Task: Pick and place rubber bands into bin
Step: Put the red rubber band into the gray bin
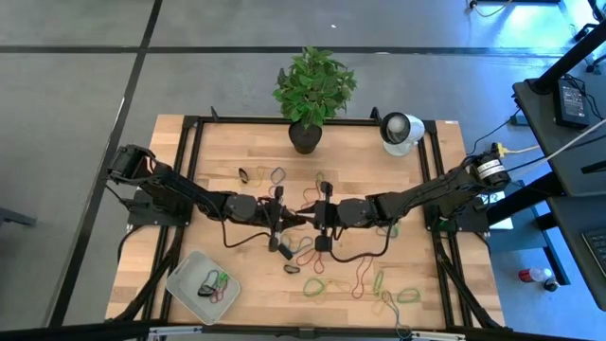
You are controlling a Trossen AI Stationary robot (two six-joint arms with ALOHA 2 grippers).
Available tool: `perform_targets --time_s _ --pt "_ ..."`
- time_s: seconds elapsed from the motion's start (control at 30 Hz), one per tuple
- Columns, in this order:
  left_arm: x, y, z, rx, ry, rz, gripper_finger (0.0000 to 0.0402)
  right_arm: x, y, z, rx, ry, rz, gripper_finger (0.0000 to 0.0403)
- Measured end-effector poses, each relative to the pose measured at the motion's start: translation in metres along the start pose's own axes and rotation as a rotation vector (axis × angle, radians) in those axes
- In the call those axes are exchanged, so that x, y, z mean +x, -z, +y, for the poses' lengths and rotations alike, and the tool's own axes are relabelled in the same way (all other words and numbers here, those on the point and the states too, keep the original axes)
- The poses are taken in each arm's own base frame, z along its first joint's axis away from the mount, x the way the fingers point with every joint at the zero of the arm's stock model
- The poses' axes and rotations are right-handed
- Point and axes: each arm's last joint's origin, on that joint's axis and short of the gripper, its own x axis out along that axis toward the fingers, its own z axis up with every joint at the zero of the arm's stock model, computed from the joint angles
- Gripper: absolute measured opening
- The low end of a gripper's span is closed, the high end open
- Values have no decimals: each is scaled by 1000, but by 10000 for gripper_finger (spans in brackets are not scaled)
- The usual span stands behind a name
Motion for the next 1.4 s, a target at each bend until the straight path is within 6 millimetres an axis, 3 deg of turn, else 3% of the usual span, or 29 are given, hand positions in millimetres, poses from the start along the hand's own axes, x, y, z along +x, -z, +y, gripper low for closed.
perform_targets --time_s 0.23,0.5,0.77,1.07,1.23,1.4 --pt "-10 -3 -5 28 -48 59 3 -7 -1 -2 -13 -1 38 108" --pt "-53 -25 -26 -2 -120 122 3 -19 10 -7 5 4 221 125" --pt "-98 -53 -69 -110 -139 365 3 -26 31 -14 13 222 413 126" --pt "-125 -93 -123 -334 -79 594 3 -27 34 -15 35 245 432 126" --pt "-130 -91 -149 -484 -75 725 3 -29 62 -19 42 275 454 126" --pt "-137 -70 -167 -620 -139 925 3 -33 85 -32 96 304 449 123"
